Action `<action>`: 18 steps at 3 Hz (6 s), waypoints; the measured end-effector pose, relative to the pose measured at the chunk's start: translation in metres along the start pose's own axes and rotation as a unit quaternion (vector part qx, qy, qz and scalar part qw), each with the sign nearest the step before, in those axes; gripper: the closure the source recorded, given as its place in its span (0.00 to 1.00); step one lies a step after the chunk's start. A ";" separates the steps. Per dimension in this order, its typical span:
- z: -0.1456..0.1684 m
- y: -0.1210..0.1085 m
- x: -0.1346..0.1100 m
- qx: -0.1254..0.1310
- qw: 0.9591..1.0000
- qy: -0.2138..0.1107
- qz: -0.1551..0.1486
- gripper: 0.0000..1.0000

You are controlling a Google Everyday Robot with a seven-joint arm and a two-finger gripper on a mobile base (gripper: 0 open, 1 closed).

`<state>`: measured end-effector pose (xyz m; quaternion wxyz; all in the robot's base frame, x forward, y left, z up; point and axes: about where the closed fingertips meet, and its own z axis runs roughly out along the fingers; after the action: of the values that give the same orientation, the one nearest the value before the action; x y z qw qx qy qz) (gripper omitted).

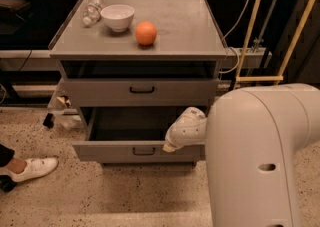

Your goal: Open middle drawer

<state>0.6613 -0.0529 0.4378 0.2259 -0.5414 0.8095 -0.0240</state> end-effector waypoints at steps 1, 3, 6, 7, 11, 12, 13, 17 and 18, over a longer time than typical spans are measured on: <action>-0.002 0.004 0.002 0.001 1.000 -0.001 0.002 1.00; -0.006 0.010 0.005 0.002 1.000 -0.004 0.009 1.00; -0.014 0.017 0.009 0.005 1.000 -0.016 0.021 1.00; -0.018 0.020 0.007 0.006 0.999 -0.025 0.022 1.00; -0.023 0.026 0.014 0.006 0.999 -0.027 0.028 1.00; -0.024 0.030 0.019 0.003 0.999 -0.033 0.034 1.00; -0.025 0.041 0.018 -0.007 0.999 -0.035 0.038 1.00; -0.031 0.048 0.022 -0.010 0.998 -0.044 0.042 1.00; -0.041 0.054 0.028 -0.006 0.998 -0.035 0.043 1.00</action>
Offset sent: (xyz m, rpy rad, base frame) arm -0.3753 -0.0791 -0.0400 0.1740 -0.1408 -0.3219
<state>0.5899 -0.0641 0.4498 0.2514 -0.5077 0.8240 0.0100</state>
